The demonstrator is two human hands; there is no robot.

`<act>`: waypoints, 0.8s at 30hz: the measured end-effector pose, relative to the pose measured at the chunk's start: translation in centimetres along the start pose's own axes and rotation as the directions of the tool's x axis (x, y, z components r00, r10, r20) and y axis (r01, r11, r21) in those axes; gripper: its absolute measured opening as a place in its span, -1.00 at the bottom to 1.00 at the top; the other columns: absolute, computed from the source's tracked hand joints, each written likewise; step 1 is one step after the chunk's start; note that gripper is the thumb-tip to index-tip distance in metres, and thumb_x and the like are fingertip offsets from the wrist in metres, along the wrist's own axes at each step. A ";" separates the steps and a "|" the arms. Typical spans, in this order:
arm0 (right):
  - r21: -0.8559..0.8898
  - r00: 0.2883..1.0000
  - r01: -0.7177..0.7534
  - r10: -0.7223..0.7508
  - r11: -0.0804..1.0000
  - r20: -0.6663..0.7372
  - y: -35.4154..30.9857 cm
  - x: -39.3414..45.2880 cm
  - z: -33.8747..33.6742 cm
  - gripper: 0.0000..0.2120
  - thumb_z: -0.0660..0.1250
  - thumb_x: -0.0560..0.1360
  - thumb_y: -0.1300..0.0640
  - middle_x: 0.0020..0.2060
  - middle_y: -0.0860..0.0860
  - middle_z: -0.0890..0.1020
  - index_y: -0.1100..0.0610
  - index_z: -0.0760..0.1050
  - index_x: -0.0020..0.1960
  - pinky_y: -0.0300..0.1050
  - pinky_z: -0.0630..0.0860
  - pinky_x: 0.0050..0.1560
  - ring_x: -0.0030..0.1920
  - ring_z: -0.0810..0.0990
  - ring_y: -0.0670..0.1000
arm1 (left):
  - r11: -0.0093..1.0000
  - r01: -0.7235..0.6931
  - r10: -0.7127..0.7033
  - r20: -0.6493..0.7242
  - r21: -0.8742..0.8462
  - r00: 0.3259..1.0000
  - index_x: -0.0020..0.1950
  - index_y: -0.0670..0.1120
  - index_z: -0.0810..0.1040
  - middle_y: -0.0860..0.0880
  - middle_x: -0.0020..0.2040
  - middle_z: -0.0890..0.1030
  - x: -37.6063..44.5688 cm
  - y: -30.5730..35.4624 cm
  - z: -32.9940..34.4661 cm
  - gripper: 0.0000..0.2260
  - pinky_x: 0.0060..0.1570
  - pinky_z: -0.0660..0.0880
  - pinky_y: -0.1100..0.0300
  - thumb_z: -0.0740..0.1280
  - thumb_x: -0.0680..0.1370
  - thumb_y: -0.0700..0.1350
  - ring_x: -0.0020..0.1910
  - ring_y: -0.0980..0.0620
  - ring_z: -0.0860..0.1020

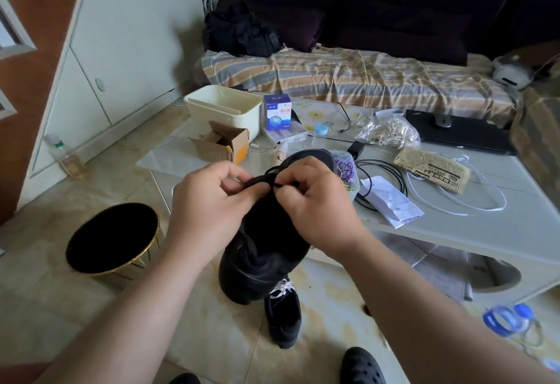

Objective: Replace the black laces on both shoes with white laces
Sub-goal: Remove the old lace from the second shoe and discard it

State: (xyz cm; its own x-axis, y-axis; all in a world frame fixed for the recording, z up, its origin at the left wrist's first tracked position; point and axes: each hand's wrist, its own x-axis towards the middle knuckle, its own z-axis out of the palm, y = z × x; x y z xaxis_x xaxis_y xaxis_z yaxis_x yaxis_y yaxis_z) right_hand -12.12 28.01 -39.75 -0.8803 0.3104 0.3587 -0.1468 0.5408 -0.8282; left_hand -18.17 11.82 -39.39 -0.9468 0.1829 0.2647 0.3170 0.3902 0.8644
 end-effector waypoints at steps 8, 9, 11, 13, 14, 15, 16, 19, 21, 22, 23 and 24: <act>0.615 0.899 -0.432 0.263 0.660 0.350 0.0 0.4 -2.0 -0.72 0.21 0.43 0.07 -0.39 0.11 0.49 0.12 0.46 -0.43 -0.04 0.27 -0.26 -0.33 0.37 0.07 | 0.998 0.040 -0.041 -0.010 -0.049 0.999 -0.14 0.13 0.69 0.11 -0.29 0.69 0.6 -1.1 -1.2 -0.88 -0.10 0.62 0.02 0.61 0.45 0.06 -0.27 0.12 0.67; 0.467 0.908 -0.395 0.258 0.791 0.331 0.2 0.5 -1.9 -0.69 0.25 0.46 -0.01 -0.40 0.10 0.49 0.14 0.50 -0.37 -0.06 0.31 -0.27 -0.35 0.40 0.05 | 1.000 0.027 -0.027 0.000 -0.005 1.000 -0.15 0.12 0.69 0.13 -0.29 0.69 0.4 -1.0 -0.9 -0.87 -0.10 0.62 0.05 0.61 0.44 0.07 -0.26 0.14 0.67; 0.169 0.920 -0.303 0.242 0.938 0.309 0.6 0.6 -1.4 -0.65 0.33 0.50 -0.20 -0.39 0.00 0.54 0.09 0.60 -0.19 -0.12 0.42 -0.25 -0.34 0.48 -0.03 | 0.999 -0.006 0.005 0.014 0.051 1.000 -0.17 0.12 0.69 0.19 -0.29 0.68 -0.2 -0.7 -0.4 -0.87 -0.11 0.59 0.12 0.61 0.43 0.08 -0.26 0.20 0.65; -0.121 0.946 -0.164 0.191 0.979 0.263 1.3 0.5 -0.8 -0.66 0.34 0.55 -0.29 -0.37 -0.11 0.56 -0.02 0.58 -0.11 -0.16 0.46 -0.23 -0.32 0.50 -0.12 | 0.995 -0.044 0.042 0.025 0.094 0.999 -0.17 0.14 0.69 0.24 -0.29 0.67 -0.5 -0.6 0.0 -0.86 -0.17 0.54 0.22 0.61 0.43 0.10 -0.24 0.25 0.64; -0.226 0.959 -0.094 0.149 0.970 0.243 1.4 0.4 -0.7 -0.70 0.33 0.58 -0.26 -0.36 -0.13 0.56 -0.04 0.55 -0.10 -0.18 0.44 -0.24 -0.32 0.48 -0.16 | 0.992 -0.063 0.061 0.021 0.109 0.998 -0.17 0.14 0.69 0.26 -0.29 0.66 -0.5 -0.7 0.1 -0.86 -0.19 0.51 0.26 0.61 0.43 0.09 -0.23 0.26 0.63; -0.270 0.965 -0.028 0.096 0.962 0.242 1.5 0.2 -0.6 -0.76 0.33 0.61 -0.19 -0.34 -0.14 0.56 -0.05 0.54 -0.10 -0.19 0.42 -0.24 -0.30 0.49 -0.16 | 0.991 -0.077 0.075 0.014 0.112 0.997 -0.17 0.13 0.69 0.27 -0.29 0.66 -0.5 -0.9 0.1 -0.87 -0.20 0.49 0.28 0.61 0.43 0.08 -0.23 0.26 0.63; -0.270 0.963 0.032 0.042 0.962 0.265 1.4 0.1 -0.5 -0.81 0.33 0.64 -0.11 -0.33 -0.16 0.56 -0.07 0.54 -0.11 -0.19 0.41 -0.22 -0.27 0.49 -0.17 | 0.992 -0.078 0.078 0.008 0.097 0.997 -0.18 0.13 0.69 0.26 -0.29 0.66 -0.4 -1.0 0.2 -0.87 -0.20 0.49 0.26 0.61 0.44 0.06 -0.24 0.25 0.63; -0.010 0.952 0.055 -0.050 0.998 0.301 0.9 -0.1 -0.3 -0.80 0.37 0.64 0.11 -0.32 -0.17 0.56 -0.02 0.57 -0.16 -0.22 0.44 -0.17 -0.27 0.49 -0.18 | 0.998 0.016 -0.016 -0.006 -0.060 1.000 -0.19 0.10 0.69 0.14 -0.29 0.68 0.2 -1.8 0.0 -0.88 -0.18 0.52 0.17 0.61 0.46 0.01 -0.30 0.18 0.62; 0.447 0.968 -0.205 0.114 0.871 0.222 0.2 0.1 -0.8 -0.76 0.37 0.61 0.22 -0.29 -0.04 0.59 0.05 0.61 -0.22 -0.19 0.44 -0.21 -0.28 0.52 -0.11 | 0.969 0.136 -0.142 -0.013 -0.206 0.990 -0.18 0.07 0.71 0.08 -0.31 0.66 0.8 -2.2 -0.5 -0.90 -0.15 0.54 0.10 0.60 0.48 -0.02 -0.31 0.11 0.60; 0.646 0.947 -0.321 0.235 0.692 0.218 0.1 0.5 -1.3 -0.73 0.33 0.58 0.23 -0.26 0.02 0.60 0.06 0.60 -0.27 -0.16 0.43 -0.17 -0.26 0.54 -0.06 | 0.946 0.180 -0.193 -0.023 -0.269 0.981 -0.18 0.07 0.72 0.08 -0.33 0.65 1.2 -2.4 -0.9 -0.90 -0.13 0.54 0.09 0.60 0.48 -0.04 -0.31 0.09 0.59; 0.775 0.910 -0.390 0.334 0.497 0.244 0.2 1.0 -2.0 -0.69 0.27 0.57 0.22 -0.21 0.03 0.61 0.06 0.57 -0.33 -0.10 0.43 -0.10 -0.19 0.56 -0.02 | 0.925 0.205 -0.229 -0.037 -0.320 0.973 -0.19 0.05 0.72 0.09 -0.34 0.63 1.5 -2.4 -1.3 -0.90 -0.11 0.54 0.08 0.60 0.49 -0.06 -0.30 0.08 0.58; 0.835 0.876 -0.423 0.396 0.352 0.277 0.3 1.3 -2.7 -0.66 0.23 0.56 0.19 -0.16 0.02 0.61 0.05 0.52 -0.38 -0.04 0.42 -0.02 -0.12 0.57 0.01 | 0.907 0.217 -0.253 -0.055 -0.360 0.966 -0.20 0.02 0.72 0.10 -0.35 0.62 1.7 -2.4 -1.6 -0.89 -0.11 0.53 0.09 0.59 0.50 -0.09 -0.29 0.07 0.57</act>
State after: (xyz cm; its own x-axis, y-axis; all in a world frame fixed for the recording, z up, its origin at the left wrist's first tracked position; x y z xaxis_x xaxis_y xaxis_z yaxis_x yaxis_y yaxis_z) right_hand -12.11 30.71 -38.39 -0.9538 0.2696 -0.1330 -0.0558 -0.5936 -0.8028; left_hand -20.65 9.76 -40.36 -0.9977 0.0282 0.0609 0.0627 0.0687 0.9957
